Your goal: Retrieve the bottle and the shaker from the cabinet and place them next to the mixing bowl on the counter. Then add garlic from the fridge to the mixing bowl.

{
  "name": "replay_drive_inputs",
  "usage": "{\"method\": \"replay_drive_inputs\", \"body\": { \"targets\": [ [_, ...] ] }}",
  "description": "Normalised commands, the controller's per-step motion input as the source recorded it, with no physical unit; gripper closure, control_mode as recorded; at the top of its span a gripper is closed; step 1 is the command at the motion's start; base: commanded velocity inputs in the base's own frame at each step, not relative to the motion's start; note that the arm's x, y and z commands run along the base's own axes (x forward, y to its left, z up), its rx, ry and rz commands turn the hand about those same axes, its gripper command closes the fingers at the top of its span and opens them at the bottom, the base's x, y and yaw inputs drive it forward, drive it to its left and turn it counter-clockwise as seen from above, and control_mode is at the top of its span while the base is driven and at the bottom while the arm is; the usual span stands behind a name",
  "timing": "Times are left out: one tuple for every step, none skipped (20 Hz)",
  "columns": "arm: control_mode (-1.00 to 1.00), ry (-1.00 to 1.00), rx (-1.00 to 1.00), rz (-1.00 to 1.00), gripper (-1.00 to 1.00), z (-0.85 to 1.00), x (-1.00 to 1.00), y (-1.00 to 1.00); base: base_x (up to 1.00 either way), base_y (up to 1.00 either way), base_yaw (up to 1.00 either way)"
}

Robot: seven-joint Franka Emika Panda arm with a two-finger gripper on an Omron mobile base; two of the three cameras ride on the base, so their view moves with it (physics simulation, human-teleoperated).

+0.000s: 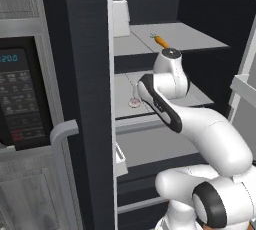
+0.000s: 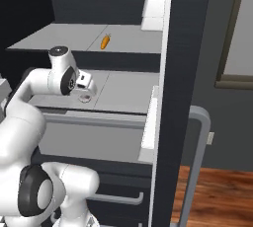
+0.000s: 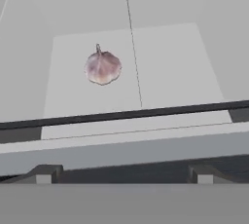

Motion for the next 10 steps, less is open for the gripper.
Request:
{"method": "replay_drive_inputs", "body": {
  "targets": [
    [-1.00,0.00,0.00,0.13,-1.00,-0.22,0.18,0.04,0.00,0.00,0.00],
    [-1.00,0.00,0.00,0.13,-1.00,-0.23,0.19,0.07,0.00,0.00,0.00],
    [-1.00,0.00,0.00,0.12,-1.00,-0.22,0.18,0.08,0.00,0.00,0.00],
    [-1.00,0.00,0.00,0.11,-1.00,-0.19,0.17,0.11,0.00,0.00,0.00],
    [-1.00,0.00,0.00,0.10,-1.00,-0.11,0.18,0.11,0.00,0.00,0.00],
    [-1.00,0.00,0.00,0.09,-1.00,-0.05,0.22,0.11,0.00,0.00,0.00],
    [-1.00,0.00,0.00,0.09,-1.00,-0.02,0.24,0.11,0.00,0.00,0.00],
    [-1.00,0.00,0.00,0.08,-1.00,-0.07,0.21,0.11,0.00,0.00,0.00],
    [-1.00,0.00,0.00,0.08,-1.00,-0.12,0.21,0.14,0.00,0.00,0.00],
    [-1.00,0.00,0.00,0.08,-1.00,-0.18,0.17,0.16,0.00,0.00,0.00]
  ]
}}
